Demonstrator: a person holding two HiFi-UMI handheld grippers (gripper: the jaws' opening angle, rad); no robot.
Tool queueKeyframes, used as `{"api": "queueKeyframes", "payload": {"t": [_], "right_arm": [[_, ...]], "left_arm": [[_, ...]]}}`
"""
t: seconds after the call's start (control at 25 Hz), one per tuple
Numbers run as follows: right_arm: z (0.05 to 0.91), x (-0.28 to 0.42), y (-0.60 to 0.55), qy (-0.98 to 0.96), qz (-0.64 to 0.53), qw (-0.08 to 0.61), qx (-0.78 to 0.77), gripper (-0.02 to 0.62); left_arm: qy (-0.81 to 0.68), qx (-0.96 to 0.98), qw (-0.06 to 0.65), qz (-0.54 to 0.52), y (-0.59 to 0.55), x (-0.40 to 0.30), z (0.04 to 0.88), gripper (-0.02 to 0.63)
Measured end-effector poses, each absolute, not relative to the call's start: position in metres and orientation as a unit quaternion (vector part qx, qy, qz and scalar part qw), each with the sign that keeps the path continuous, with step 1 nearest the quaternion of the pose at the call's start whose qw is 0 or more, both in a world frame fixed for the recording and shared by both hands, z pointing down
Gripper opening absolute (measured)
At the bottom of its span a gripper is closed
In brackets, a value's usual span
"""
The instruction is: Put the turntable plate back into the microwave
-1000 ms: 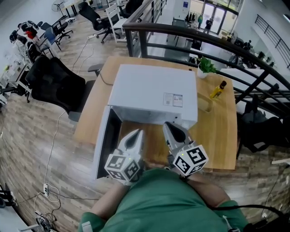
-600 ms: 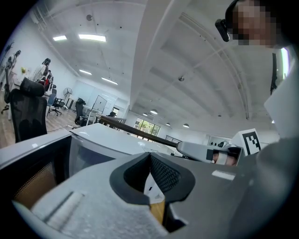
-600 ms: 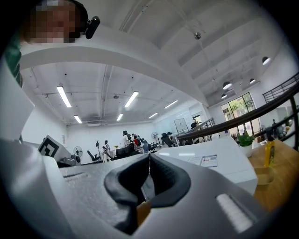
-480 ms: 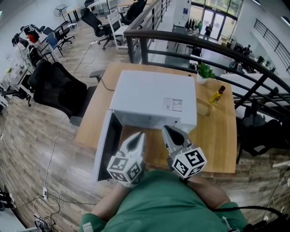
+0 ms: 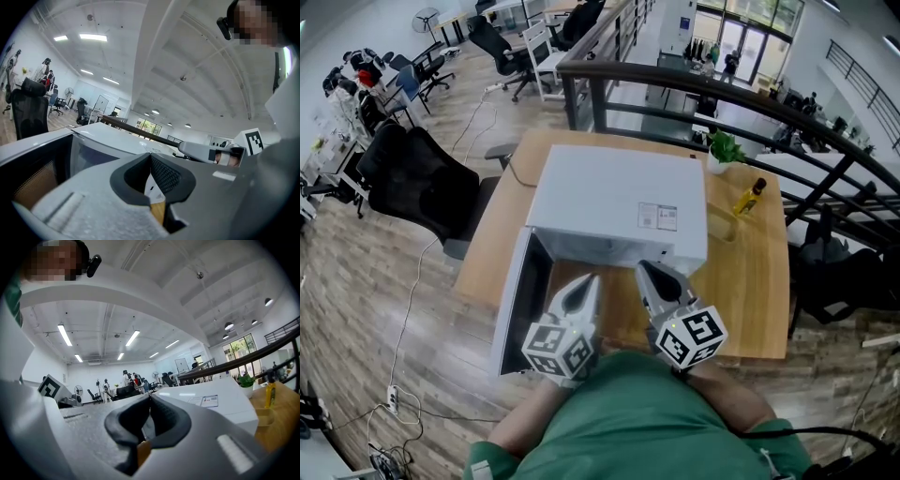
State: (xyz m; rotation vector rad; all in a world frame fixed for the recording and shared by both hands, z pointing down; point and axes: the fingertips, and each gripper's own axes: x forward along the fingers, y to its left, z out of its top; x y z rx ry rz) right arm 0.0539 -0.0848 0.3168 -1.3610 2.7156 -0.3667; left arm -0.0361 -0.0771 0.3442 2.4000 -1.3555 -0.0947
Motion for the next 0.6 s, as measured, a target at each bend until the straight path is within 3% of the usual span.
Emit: {"api": "queueKeyframes", "payload": {"t": [0.6], "right_arm": [[0.315, 0.057, -0.097, 0.89, -0.115, 0.036, -0.439, 0.005]], "left_arm": [[-0.481, 0.855, 0.194, -0.016, -0.09, -0.027, 0.348, 0.011]]}}
